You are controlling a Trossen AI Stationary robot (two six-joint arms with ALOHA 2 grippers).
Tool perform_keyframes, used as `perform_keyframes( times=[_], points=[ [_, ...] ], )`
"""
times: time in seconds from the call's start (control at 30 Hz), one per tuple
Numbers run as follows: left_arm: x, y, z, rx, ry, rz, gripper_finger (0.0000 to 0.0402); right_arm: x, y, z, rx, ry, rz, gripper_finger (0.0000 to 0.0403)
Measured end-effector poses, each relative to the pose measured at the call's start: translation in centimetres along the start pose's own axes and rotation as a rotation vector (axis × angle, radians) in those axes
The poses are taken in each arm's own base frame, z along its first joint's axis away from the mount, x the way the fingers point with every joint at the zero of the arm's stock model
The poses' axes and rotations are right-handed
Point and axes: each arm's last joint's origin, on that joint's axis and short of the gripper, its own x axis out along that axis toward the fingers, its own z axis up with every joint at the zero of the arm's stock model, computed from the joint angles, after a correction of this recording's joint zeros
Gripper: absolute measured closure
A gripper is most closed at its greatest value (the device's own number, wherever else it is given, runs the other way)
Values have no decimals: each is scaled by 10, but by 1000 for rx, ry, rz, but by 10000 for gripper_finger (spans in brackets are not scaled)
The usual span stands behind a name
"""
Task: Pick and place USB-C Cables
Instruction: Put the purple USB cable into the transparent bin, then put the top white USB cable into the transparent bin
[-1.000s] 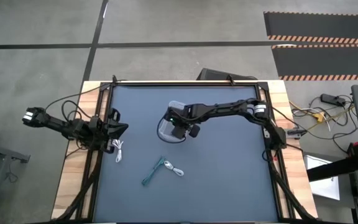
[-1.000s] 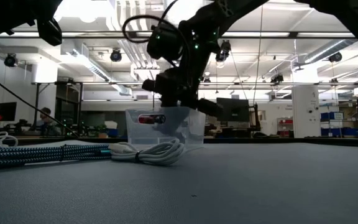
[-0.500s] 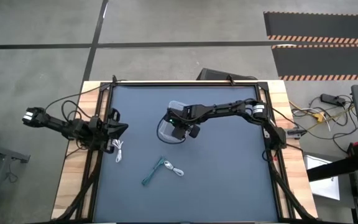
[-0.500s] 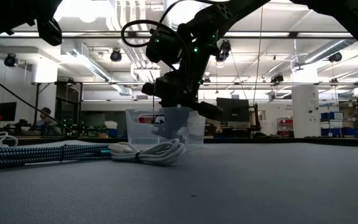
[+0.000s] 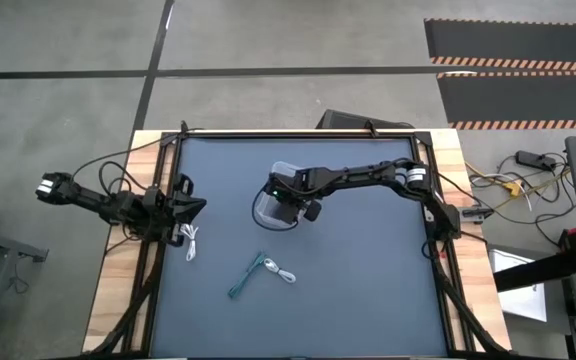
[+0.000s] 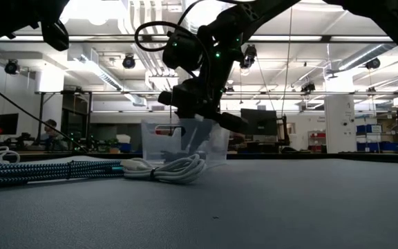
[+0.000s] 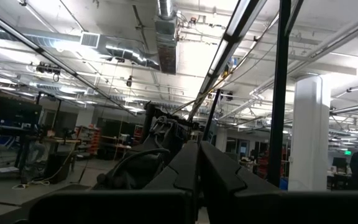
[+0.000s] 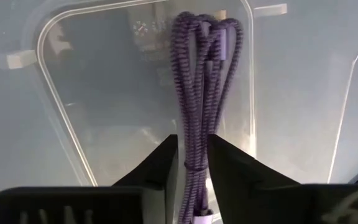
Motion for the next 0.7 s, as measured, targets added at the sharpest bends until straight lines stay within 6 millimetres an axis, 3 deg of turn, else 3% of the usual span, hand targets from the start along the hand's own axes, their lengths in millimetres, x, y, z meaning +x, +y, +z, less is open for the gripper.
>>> perform_keyframes(
  times=[0.3,0.53,0.7],
  points=[
    [0,0,0,0,0,0,402,-16,-3,0,2,-12,-29,308],
    [0,0,0,0,0,0,402,-51,-9,5,51,-47,-104,308],
    [0,0,0,1,0,0,402,-92,-11,14,203,-104,-174,316]
  ],
)
